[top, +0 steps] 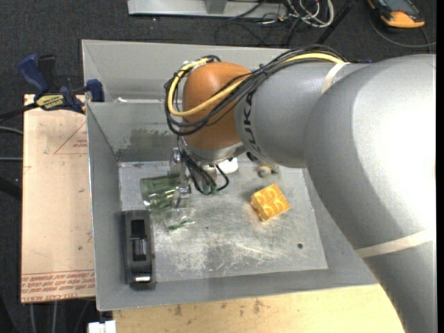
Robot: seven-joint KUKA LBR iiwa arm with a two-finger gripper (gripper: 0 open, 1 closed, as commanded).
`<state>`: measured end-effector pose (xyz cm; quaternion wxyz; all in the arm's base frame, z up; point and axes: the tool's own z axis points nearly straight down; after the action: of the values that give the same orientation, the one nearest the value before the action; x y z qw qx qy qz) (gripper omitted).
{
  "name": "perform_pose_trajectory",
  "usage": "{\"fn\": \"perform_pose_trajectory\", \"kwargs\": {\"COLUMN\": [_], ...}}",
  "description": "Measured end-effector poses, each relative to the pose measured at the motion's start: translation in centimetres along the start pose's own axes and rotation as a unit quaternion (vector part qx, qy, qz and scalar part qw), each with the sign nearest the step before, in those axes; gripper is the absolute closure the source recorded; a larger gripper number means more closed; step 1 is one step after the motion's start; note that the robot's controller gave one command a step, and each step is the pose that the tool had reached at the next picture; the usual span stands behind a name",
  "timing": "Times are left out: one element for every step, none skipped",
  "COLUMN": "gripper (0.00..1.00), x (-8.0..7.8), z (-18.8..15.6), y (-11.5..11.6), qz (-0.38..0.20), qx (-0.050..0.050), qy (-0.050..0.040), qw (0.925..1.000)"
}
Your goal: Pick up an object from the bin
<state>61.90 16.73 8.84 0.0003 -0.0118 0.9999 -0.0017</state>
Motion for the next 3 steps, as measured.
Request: {"fn": "perform_pose_trajectory", "kwargs": {"gripper": [1.0,1.0,1.0], "x": [0.1,0.0,0.1], "z": [-1.4,-2.5,-3.4], "y": [0.1,0.1,0.1], "qz": [0.0,0.0,0.0], "qx": [-0.001,-0.002,-0.002], "qy": [0.0007,-0.001,0.0005], "qw": [1.0,1.0,1.0]}}
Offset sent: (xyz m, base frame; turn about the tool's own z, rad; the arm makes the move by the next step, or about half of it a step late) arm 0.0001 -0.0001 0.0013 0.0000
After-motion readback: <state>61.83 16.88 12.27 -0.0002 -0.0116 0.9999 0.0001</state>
